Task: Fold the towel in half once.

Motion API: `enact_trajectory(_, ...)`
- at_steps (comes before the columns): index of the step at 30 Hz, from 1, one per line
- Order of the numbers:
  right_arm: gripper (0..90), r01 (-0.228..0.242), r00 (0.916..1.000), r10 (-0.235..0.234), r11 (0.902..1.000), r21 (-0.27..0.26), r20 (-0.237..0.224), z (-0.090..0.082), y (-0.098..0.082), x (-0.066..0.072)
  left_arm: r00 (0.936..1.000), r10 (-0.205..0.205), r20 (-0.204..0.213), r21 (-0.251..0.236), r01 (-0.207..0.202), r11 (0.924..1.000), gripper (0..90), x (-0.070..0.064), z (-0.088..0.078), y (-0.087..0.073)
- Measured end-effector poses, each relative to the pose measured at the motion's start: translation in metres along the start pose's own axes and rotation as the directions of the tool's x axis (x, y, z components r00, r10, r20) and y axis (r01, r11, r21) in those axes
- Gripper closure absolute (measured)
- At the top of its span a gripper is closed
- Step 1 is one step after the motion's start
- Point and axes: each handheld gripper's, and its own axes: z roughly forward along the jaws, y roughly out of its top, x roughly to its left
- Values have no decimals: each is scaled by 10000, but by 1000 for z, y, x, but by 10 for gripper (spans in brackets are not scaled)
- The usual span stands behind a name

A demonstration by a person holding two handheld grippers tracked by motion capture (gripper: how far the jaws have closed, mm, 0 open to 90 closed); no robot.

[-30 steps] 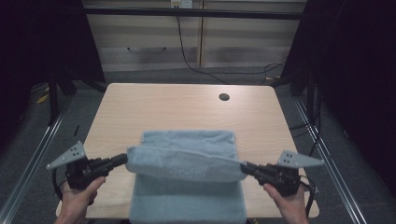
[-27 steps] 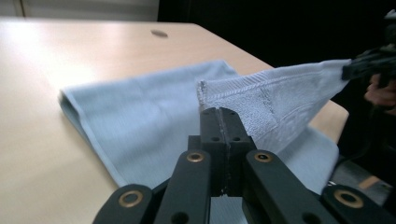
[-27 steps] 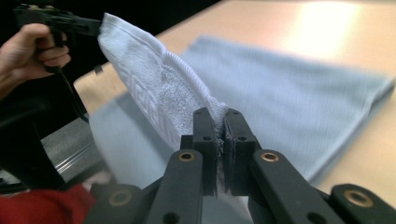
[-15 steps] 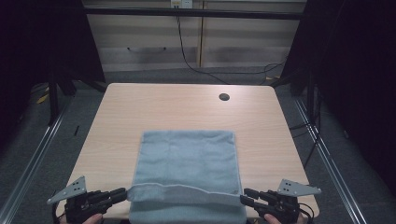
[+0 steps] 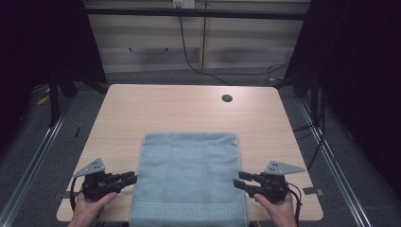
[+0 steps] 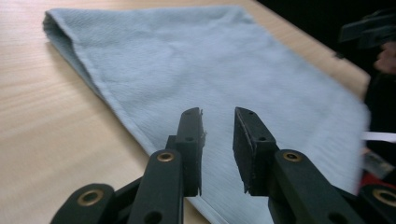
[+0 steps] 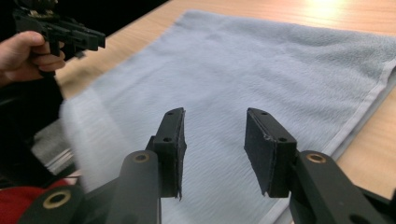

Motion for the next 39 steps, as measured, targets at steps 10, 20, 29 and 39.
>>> enact_trajectory(10,610,385,9972,-440,9953,886,609,48,19,-25,9978,504,-426,832,-468,9954,727,4,35,18)
enact_trajectory(20,623,801,9878,-1100,9657,2469,1099,80,6,-30,9925,870,-861,1701,-714,9828,722,2,58,6)
enact_trajectory(29,630,849,9867,-1161,9648,2490,1134,75,1,-27,9961,760,-443,1884,-663,9798,745,-12,48,-5)
enact_trajectory(39,632,936,9891,-1193,9618,2573,864,54,-16,-6,9953,965,15,2081,-947,9735,747,-32,33,-21)
